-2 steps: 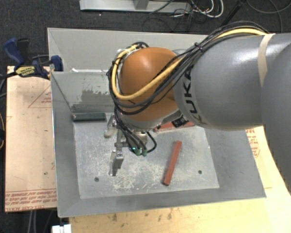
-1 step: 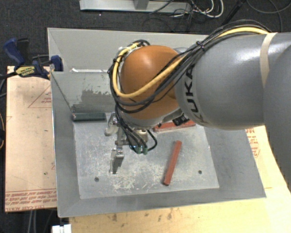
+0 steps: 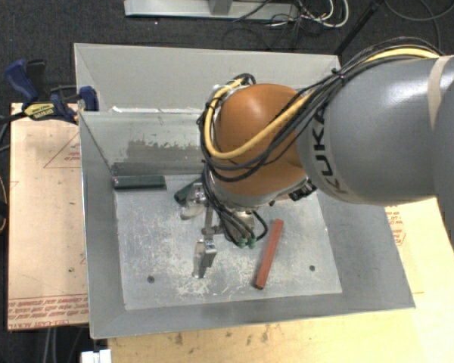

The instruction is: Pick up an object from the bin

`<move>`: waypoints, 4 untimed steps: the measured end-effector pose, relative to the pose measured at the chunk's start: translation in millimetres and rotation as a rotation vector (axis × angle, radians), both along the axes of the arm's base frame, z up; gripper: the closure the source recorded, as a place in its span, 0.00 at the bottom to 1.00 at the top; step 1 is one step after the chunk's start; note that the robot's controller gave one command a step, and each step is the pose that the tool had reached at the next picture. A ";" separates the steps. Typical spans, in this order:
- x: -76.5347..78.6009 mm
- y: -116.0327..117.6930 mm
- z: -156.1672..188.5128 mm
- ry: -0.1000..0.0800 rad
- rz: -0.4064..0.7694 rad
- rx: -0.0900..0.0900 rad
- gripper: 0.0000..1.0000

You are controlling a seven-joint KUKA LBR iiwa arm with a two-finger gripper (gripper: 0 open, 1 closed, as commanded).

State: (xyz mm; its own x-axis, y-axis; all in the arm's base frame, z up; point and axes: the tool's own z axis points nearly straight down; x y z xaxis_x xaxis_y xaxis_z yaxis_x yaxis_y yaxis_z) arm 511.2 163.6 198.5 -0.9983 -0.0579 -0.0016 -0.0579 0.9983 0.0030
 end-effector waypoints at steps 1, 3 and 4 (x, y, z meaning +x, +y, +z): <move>-6.3 -27.0 -22.2 0.001 0.217 -0.004 0.00; 25.0 -79.6 -85.1 0.013 0.377 -0.001 0.00; 15.0 -121.2 -55.4 -0.001 0.497 -0.002 0.00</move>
Offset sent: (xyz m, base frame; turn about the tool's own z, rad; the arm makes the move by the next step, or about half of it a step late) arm 0.0260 -0.1014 -0.1285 -0.3746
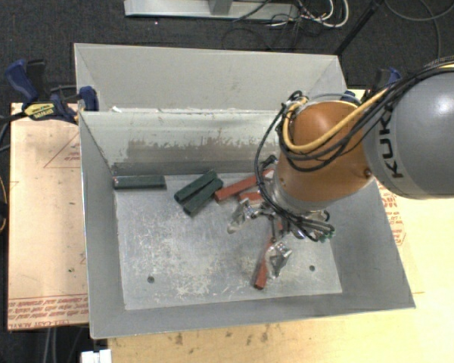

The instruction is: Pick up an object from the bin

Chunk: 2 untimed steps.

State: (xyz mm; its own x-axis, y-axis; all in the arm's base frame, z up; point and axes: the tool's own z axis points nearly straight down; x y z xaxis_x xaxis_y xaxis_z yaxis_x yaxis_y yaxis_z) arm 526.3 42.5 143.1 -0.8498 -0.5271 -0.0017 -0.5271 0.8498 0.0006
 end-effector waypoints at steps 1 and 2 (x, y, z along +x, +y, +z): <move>5.9 -29.7 -63.1 -0.016 0.180 0.004 1.00; 5.9 -29.6 -63.1 -0.016 0.181 0.004 1.00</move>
Offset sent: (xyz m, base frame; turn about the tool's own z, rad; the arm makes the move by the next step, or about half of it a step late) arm 0.0000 0.0000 0.0000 0.0000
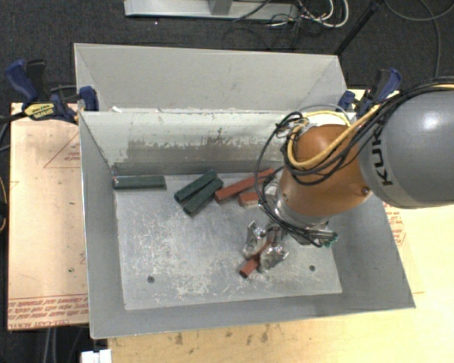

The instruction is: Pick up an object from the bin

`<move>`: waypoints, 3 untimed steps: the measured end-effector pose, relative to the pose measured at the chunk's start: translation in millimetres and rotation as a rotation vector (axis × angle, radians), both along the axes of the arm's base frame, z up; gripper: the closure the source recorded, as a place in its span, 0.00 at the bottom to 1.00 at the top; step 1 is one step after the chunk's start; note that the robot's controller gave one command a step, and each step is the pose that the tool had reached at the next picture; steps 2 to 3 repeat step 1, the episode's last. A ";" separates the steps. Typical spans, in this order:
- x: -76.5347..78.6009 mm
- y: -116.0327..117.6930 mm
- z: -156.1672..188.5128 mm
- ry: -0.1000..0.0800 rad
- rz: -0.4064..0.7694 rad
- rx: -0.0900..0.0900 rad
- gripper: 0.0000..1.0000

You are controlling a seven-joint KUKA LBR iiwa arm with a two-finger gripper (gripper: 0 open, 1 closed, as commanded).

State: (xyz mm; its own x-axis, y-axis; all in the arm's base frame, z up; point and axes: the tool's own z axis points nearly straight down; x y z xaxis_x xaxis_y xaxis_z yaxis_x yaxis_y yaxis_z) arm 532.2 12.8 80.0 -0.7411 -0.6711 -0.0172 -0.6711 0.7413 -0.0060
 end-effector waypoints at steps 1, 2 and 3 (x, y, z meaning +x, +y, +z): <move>5.8 5.4 131.8 0.014 0.088 -0.005 1.00; 5.8 5.4 131.8 0.014 0.088 -0.005 1.00; 5.8 5.4 131.8 0.014 0.088 -0.005 1.00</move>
Offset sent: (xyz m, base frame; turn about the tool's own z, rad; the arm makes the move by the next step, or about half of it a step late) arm 0.0000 0.0000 0.0000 0.0000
